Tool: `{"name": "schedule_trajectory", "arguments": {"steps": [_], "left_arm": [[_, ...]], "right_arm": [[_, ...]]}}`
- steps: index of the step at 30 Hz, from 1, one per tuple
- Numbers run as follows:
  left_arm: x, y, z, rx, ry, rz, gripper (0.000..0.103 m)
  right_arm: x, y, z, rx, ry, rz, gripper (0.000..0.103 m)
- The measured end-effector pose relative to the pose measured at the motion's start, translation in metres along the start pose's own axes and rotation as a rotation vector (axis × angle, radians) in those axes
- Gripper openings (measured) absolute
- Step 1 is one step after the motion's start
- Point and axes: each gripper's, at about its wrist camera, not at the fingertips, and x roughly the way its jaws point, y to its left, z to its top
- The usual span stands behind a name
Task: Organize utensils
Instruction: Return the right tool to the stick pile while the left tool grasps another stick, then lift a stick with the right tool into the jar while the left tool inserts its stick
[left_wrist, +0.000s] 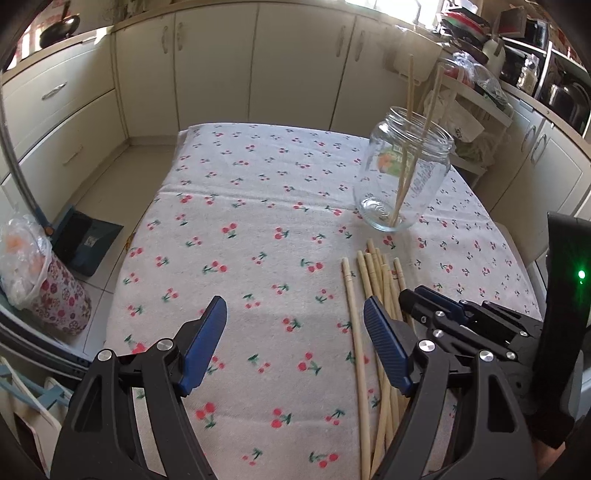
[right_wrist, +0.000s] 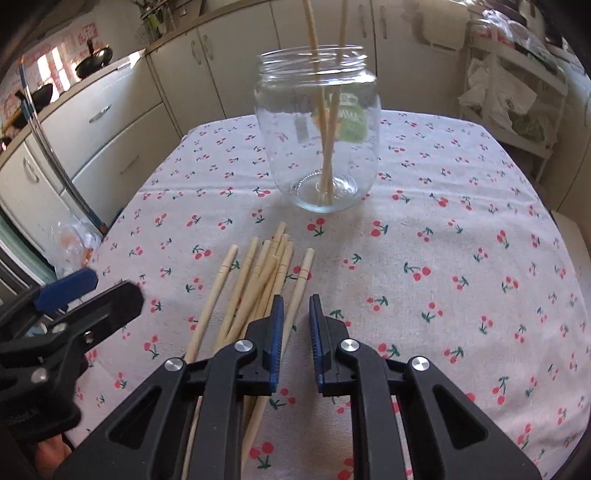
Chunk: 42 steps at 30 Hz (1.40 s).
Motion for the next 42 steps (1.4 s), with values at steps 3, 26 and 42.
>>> {"name": "schedule_trajectory", "arguments": {"steps": [3,26,42], "left_arm": [[0.013,-0.007,0.004,0.024,0.019,0.005,0.073],[0.054,-0.025,0.014,0.118,0.113,0.044,0.029],[0.031,-0.023,0.026,0.099,0.042,-0.010,0.005]], "right_arm": [[-0.002,-0.003,0.000,-0.032,0.005,-0.024,0.012],[-0.002,-0.038,0.009,0.001,0.062,0.007,0.010],[-0.021,-0.061,0.013,0.165,0.014,0.110,0.006]]}}
